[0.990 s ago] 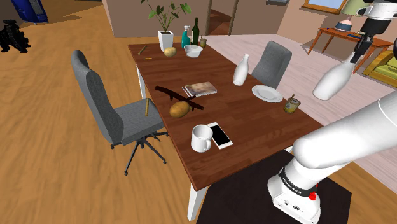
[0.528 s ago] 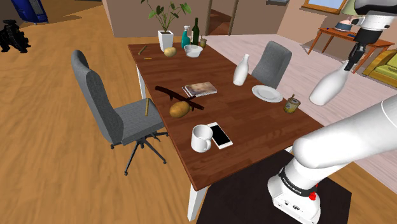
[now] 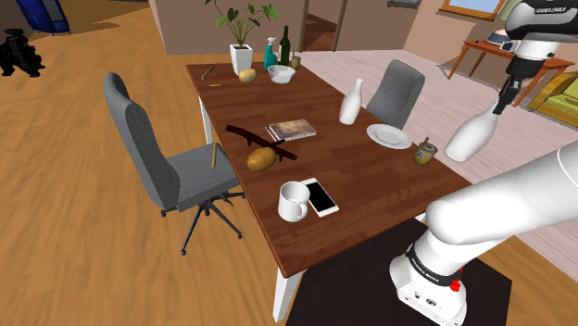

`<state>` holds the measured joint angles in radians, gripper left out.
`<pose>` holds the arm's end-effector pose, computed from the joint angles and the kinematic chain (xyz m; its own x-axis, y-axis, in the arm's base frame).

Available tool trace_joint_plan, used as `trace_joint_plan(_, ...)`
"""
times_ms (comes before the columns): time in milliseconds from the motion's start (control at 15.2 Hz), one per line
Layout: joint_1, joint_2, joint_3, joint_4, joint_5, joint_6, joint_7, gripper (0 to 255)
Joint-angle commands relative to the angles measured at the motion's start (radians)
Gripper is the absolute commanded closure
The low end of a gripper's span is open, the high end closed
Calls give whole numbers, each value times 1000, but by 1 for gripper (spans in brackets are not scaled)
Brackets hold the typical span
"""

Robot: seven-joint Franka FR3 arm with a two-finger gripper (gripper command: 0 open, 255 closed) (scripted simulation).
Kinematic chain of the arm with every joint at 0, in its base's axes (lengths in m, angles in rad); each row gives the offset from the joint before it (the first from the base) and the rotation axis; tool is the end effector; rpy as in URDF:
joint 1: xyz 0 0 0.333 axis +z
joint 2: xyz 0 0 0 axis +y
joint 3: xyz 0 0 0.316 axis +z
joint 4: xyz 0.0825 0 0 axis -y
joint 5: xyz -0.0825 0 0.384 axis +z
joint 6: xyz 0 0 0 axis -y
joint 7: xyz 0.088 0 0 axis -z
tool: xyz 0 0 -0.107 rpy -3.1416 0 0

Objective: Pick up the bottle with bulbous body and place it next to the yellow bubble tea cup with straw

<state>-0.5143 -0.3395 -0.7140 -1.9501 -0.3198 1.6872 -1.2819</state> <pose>0.0929 -0.4764 0.5809 0.9886 0.1178 -0.0935 0.1209 -0.9923 0.0281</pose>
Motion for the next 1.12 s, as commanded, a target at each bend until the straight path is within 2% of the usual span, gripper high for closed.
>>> trace_joint_plan(0, -2, -5, -2, -33, -5, 29, 6, 255)
trace_joint_plan(1056, -10, 14, -46, -230, -22, 243, 26, 255)
